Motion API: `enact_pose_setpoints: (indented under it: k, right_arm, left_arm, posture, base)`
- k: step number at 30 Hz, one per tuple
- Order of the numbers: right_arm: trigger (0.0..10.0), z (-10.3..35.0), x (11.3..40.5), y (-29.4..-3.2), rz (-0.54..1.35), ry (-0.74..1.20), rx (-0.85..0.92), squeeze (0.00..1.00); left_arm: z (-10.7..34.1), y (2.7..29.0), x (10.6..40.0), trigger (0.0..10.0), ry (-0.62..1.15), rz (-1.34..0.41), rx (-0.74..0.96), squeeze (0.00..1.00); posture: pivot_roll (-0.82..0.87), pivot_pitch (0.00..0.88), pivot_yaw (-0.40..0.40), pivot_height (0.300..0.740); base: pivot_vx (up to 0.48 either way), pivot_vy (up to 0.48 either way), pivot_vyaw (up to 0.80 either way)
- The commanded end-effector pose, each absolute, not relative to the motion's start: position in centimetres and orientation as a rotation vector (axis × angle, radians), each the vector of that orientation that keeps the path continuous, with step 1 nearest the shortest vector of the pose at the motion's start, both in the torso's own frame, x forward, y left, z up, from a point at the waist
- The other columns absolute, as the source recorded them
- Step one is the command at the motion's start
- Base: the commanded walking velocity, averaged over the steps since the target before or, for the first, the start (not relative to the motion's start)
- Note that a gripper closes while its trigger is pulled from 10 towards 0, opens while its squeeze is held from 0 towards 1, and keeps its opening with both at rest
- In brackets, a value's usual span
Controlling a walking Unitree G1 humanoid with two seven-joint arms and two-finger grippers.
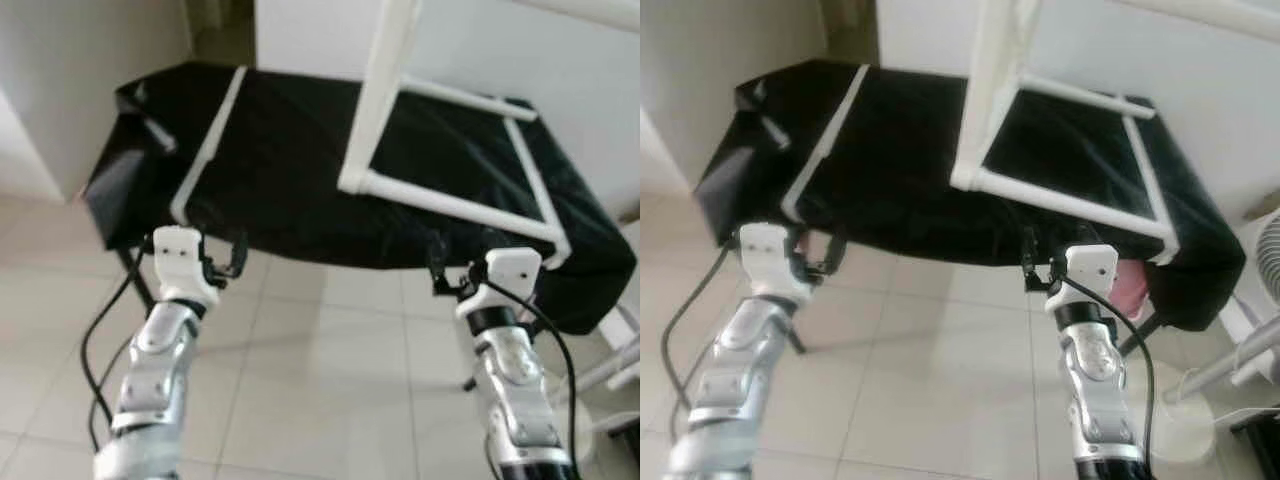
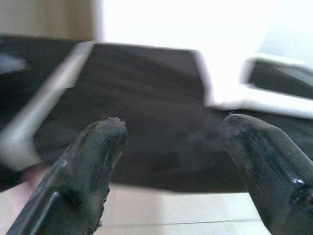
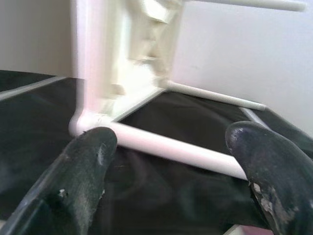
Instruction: Building children table
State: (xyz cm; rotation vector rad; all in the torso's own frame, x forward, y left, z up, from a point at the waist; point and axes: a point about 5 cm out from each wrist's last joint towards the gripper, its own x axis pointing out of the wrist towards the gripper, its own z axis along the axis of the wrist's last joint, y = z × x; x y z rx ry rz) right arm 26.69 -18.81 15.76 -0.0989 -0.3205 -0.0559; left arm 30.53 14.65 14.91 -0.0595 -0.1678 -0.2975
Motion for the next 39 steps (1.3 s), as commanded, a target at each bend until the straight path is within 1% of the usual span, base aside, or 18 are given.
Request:
enact_pose_setpoints:
  k: [1,31,39]
  right_arm:
    - [10.0,15.8,26.8,-18.3,-0.036,-0.328,-0.088,0.0]
    - [10.0,15.5,26.9,-17.9,-0.009,-0.318,-0.08,0.0]
    - [10.0,14.6,26.5,-16.9,0.1,-0.271,-0.068,0.0]
  left_arm:
    - [14.9,15.5,30.5,10.0,-0.165,-0.276,-0.059,0.0]
    - [15.0,15.6,30.3,10.0,-0.17,-0.271,-0.044,0.0]
    - [15.1,15.8,29.7,10.0,-0.192,-0.272,-0.066,0.0]
  posture:
    - [0.01,0.0,-0.05,0.74]
    - [0.02,0.0,-0.052,0.74]
    - [0.02,0.01,-0.05,0.74]
  base:
    - [0.274,0.0,0.0]
    - [0.273,0.0,0.0]
    - [0.0,0.0,0.0]
